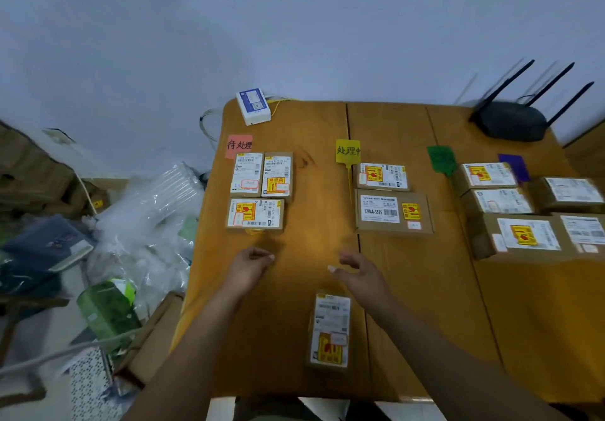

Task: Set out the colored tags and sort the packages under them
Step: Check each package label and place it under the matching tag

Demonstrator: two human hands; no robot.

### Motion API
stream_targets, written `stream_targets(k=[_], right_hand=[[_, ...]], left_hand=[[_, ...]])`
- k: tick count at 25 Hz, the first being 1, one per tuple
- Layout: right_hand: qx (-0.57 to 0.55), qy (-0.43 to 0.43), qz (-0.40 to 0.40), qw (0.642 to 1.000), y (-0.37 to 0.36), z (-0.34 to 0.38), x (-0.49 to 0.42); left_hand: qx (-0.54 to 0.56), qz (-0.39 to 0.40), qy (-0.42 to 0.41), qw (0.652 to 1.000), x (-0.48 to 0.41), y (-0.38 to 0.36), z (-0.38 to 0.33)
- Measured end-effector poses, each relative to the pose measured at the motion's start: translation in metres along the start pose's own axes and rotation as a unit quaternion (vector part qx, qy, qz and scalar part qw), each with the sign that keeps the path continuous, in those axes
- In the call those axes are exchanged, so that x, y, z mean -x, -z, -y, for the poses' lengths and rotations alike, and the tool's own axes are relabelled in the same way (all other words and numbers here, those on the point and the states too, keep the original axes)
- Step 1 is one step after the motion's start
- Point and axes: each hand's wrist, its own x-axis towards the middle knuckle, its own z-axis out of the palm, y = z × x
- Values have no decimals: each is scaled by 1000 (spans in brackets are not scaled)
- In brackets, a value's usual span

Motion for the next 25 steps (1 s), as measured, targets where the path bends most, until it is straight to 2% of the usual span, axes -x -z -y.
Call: stream_targets(k=[6, 10, 12, 16, 19, 25], right_hand=[[25, -70, 54, 996, 5, -75, 49], [-18, -144, 106, 984, -10, -96, 70], [-44, -142, 113, 982, -14, -97, 71], [-67, -62, 33, 995, 4, -76, 72], [-114, 17, -1, 993, 36, -34, 79], [-133, 232, -58, 962, 110, 82, 126]], left_hand=[[-10, -7, 30, 999, 52, -86, 61], [-2, 49, 68, 997, 73, -110, 76], [24, 55, 64, 996, 81, -119, 71], [82, -2, 5, 997, 99, -117, 37], [173, 4, -55, 983, 120, -107, -16], [236, 37, -271, 933, 183, -80, -146]])
